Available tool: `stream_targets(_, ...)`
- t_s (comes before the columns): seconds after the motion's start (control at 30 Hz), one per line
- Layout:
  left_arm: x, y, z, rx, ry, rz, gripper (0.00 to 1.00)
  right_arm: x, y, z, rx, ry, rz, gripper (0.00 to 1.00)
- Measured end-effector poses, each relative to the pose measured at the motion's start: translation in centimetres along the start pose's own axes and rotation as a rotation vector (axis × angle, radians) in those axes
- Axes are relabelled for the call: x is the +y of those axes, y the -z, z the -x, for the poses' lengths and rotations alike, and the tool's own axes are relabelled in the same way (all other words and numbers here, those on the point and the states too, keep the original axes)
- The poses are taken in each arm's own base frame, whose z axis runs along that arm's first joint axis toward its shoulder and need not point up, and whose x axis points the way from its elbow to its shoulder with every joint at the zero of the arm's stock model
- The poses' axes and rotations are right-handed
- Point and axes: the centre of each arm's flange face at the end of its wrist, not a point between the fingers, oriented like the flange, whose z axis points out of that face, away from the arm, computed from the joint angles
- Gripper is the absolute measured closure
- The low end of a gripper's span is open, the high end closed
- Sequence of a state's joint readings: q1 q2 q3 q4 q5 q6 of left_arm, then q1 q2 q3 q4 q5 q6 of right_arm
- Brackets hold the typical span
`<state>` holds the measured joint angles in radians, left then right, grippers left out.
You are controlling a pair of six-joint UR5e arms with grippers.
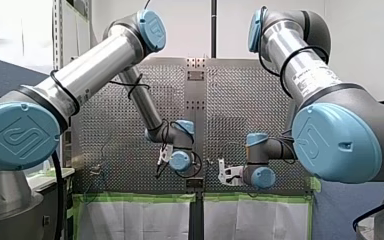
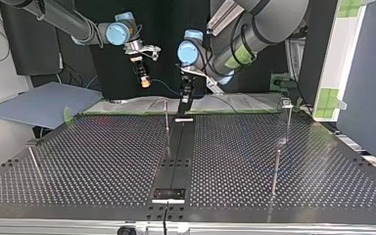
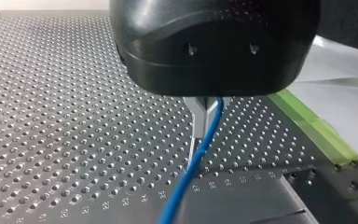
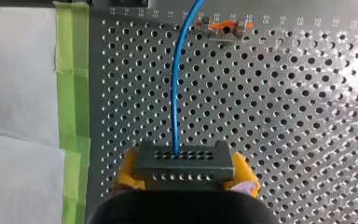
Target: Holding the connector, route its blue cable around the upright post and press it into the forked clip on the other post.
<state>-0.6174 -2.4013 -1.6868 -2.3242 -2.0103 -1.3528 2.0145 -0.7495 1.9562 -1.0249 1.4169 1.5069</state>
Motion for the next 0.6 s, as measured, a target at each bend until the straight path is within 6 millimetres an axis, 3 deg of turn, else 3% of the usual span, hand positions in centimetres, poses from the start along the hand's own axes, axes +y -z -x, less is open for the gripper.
stream_targets(0.17,-0.5,0.1,-1.1,-0.001,0.019,-0.018,1.00,0.6,-0.2,-0.1,0.005,-0.001,0.011,1.00)
stream_targets(0.6,-0.6,-0.3,-1.2,-0.024,0.086,-0.042,1.00,2.1,-1.2,-0.7,0.013,-0.002,0.034,1.00)
